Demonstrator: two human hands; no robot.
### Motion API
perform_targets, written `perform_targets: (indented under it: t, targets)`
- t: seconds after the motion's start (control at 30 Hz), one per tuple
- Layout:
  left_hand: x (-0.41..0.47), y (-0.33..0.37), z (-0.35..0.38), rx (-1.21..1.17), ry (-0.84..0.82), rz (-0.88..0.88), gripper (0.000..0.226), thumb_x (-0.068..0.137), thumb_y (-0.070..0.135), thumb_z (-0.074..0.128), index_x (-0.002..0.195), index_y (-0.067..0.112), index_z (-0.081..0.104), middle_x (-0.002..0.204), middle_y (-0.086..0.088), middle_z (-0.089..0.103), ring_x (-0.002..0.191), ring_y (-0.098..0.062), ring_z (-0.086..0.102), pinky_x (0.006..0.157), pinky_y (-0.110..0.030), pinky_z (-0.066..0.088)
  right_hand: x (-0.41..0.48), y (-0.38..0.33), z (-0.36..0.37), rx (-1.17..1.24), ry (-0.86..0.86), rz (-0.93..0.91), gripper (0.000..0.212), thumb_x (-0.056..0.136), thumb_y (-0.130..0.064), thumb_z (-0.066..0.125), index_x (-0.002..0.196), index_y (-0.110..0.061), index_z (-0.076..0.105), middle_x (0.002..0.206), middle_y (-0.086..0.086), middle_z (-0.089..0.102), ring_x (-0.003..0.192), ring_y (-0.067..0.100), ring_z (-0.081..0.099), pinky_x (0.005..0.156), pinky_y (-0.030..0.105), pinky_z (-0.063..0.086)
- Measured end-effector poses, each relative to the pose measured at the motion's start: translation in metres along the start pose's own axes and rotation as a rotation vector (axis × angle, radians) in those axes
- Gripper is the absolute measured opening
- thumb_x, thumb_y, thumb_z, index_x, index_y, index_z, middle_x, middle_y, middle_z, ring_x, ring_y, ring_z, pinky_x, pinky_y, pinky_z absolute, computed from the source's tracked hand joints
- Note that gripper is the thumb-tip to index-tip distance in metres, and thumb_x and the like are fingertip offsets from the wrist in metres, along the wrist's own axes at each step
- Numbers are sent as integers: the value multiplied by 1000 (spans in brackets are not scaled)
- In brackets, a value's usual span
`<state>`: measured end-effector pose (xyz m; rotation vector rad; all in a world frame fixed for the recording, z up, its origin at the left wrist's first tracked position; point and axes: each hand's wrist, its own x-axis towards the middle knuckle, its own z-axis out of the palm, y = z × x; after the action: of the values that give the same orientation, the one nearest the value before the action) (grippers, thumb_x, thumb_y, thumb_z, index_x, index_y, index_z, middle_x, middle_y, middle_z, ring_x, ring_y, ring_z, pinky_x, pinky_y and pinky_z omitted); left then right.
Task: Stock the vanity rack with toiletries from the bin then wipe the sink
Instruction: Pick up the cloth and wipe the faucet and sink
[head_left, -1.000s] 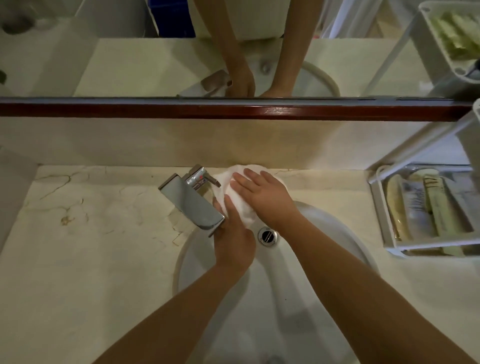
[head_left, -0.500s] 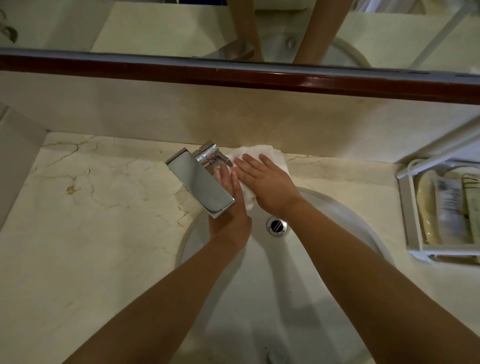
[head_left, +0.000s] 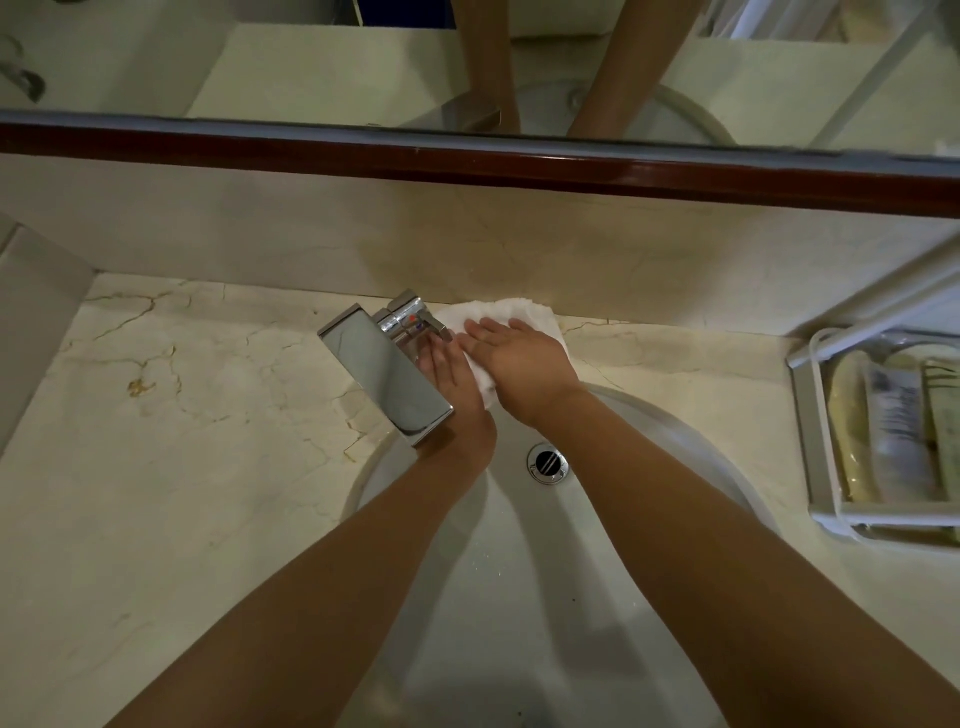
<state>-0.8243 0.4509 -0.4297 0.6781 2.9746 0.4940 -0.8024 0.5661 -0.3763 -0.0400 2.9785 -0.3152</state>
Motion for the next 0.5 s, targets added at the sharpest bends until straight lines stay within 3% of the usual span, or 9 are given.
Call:
perform_targets:
  t: [0.03,0.07,0.13,0.2,0.27,0.33,0.5]
  targets:
    - [8,-2,2,-1,-1,-1,37,93,14,42,129,3,44,122,-18,65,109,-32,65,102,-44,41,0,1,0,8,9,11,62,94,-6,47,152,-17,26,160,2,22,147,17,21,118,32,13]
    - [14,-4,9,-10,-94,14,36,92,15,41,127,5,45,121,-15,65,108,-29,65,103,-40,38,-1,1,0,20,16,24,63,93,-5,47,152,-17,27,160,3,23,147,18,21,118,32,13]
    - [18,-10,28,126,-109,54,32,95,13,39,126,7,47,125,-14,62,109,-29,64,104,-38,35,-4,3,0,40,25,53,64,93,-3,47,152,-16,26,160,4,23,147,18,21,119,32,13]
    - [18,10,5,187,-120,-4,41,100,20,21,134,8,42,139,-15,51,124,-32,54,109,-39,30,-10,6,0,48,34,80,65,93,-1,47,152,-16,26,160,4,23,147,19,21,119,32,12]
    - [11,19,-4,241,-156,48,58,97,23,33,150,6,16,159,-17,17,147,-31,15,120,-39,8,-17,10,1,59,43,104,65,92,0,47,152,-16,26,160,4,24,148,18,20,119,32,12]
    - [3,28,-7,200,-230,86,84,89,20,49,152,4,-5,160,-17,-10,148,-28,-12,121,-38,-5,-26,17,1,77,45,135,65,92,0,46,152,-15,26,160,4,24,148,18,20,119,32,11]
    - [-3,57,-8,203,-279,153,90,87,16,52,151,3,-9,160,-17,-14,147,-27,-17,121,-39,-6,-49,37,0,90,34,213,68,91,3,45,153,-16,24,161,3,21,148,17,18,119,31,10]
